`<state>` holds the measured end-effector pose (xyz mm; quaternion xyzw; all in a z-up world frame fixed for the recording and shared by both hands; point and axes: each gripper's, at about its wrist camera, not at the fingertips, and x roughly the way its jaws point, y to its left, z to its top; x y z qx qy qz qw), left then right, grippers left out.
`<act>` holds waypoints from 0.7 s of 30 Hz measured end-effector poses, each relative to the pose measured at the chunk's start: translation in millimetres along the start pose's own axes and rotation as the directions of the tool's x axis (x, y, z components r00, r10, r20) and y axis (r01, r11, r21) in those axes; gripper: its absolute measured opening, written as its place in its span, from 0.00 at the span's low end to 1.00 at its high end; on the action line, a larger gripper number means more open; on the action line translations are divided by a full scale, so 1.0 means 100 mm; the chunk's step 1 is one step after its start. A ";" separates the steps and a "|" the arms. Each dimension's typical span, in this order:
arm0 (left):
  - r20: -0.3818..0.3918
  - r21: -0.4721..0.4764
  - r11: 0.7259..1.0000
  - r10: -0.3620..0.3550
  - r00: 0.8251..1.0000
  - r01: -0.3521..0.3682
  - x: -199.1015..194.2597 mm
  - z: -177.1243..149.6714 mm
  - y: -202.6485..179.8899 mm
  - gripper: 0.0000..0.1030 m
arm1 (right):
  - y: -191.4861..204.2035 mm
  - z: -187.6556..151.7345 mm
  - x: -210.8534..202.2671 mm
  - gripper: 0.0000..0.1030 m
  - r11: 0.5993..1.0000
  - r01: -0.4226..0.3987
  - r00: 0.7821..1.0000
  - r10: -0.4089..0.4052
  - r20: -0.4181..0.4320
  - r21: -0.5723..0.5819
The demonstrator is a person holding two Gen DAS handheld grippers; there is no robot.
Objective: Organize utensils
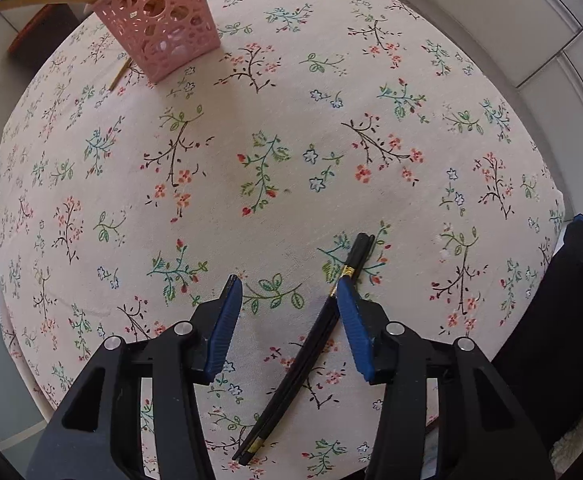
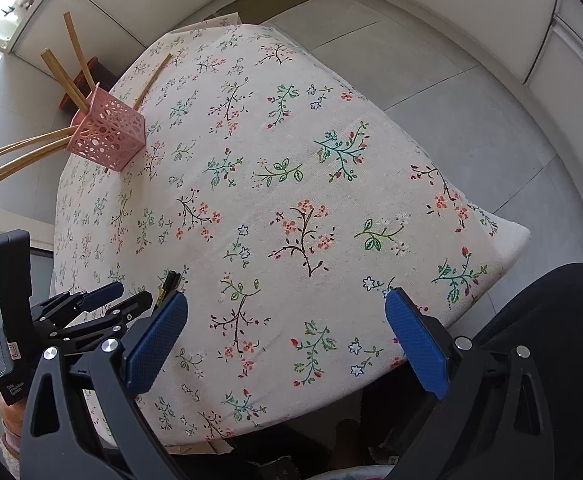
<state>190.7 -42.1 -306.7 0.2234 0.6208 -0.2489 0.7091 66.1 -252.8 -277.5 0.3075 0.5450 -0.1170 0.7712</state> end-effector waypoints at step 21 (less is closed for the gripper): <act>0.283 -0.159 0.974 -0.113 0.953 0.163 -0.79 -0.13 0.38 0.48 | 0.91 2.56 1.18 0.93 0.913 -0.344 0.900 0.387 -0.202 0.218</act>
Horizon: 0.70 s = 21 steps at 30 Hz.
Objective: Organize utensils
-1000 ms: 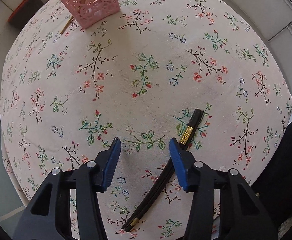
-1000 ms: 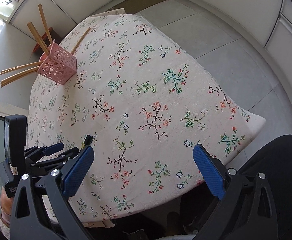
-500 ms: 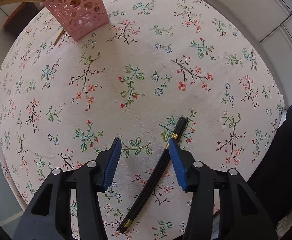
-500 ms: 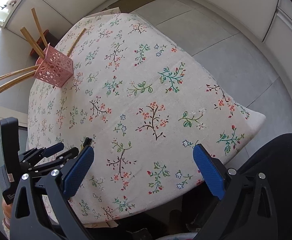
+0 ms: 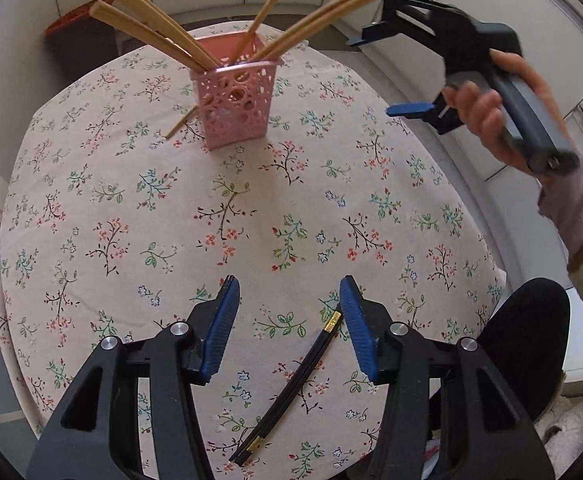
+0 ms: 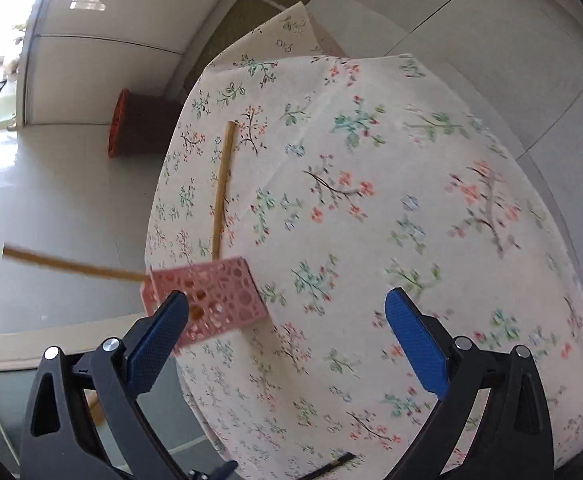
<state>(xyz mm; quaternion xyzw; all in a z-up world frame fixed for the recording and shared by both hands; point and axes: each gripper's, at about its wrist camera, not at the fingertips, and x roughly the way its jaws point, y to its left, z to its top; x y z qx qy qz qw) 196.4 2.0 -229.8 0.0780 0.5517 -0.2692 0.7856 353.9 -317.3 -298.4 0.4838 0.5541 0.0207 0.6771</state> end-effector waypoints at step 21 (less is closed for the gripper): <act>0.065 -0.044 0.998 -0.039 0.997 0.042 -0.14 0.11 0.23 0.62 | 1.27 1.30 1.43 0.11 0.917 0.376 0.906 -0.393 -0.154 -0.130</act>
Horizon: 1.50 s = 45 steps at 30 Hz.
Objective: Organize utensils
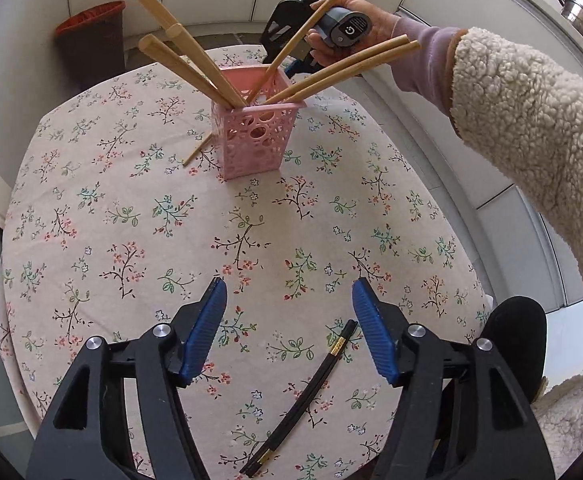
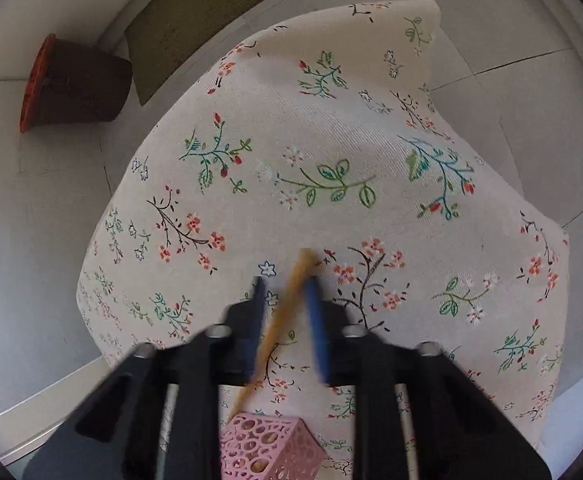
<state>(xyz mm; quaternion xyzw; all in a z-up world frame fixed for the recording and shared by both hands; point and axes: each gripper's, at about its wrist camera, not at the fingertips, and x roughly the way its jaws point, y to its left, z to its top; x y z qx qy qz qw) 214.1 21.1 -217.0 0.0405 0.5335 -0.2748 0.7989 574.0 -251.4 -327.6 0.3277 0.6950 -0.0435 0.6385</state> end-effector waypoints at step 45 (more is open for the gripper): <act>0.211 -0.051 0.999 -0.006 0.978 0.017 -0.81 -0.16 -0.01 0.62 | 0.33 -3.90 -3.15 0.08 0.827 0.121 0.480 0.435 0.762 -0.549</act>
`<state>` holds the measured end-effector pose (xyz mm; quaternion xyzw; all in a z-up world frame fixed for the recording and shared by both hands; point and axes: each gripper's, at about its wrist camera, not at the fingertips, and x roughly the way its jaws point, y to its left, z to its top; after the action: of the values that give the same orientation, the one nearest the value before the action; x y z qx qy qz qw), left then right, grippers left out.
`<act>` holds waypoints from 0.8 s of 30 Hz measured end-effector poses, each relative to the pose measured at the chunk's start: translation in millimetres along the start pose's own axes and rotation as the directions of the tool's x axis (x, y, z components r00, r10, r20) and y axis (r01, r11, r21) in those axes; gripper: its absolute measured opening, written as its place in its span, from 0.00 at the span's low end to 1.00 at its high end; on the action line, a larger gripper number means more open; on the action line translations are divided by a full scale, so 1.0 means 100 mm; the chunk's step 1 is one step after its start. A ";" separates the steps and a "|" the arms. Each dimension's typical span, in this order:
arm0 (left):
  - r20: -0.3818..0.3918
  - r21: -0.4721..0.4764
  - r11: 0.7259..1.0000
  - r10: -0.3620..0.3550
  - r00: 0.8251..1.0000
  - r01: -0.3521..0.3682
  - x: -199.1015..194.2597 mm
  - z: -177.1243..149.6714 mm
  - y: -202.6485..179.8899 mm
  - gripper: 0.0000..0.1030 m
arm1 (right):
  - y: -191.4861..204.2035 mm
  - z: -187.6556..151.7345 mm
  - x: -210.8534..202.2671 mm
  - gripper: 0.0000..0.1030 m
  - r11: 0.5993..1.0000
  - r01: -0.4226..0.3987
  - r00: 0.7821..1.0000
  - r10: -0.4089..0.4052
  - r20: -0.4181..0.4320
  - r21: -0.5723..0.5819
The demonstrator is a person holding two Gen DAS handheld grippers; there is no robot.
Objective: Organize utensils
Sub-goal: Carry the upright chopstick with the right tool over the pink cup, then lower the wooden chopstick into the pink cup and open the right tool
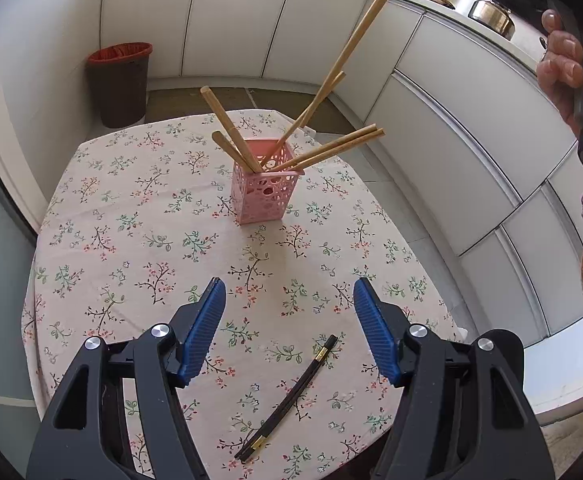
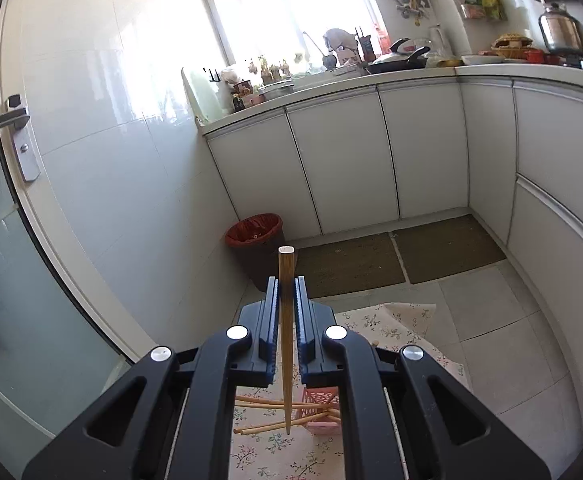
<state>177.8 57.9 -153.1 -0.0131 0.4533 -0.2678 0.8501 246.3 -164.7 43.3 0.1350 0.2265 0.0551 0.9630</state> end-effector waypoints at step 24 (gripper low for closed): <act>-0.014 -0.024 0.999 0.025 1.000 -0.026 0.02 0.02 0.13 0.69 | -0.15 -0.93 0.68 0.11 0.990 0.114 0.991 -0.107 0.081 -0.085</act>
<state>185.8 67.8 -157.1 -0.0159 0.4623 -0.2514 0.8502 265.6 -146.3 -69.6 0.0811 0.1940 0.0066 0.9776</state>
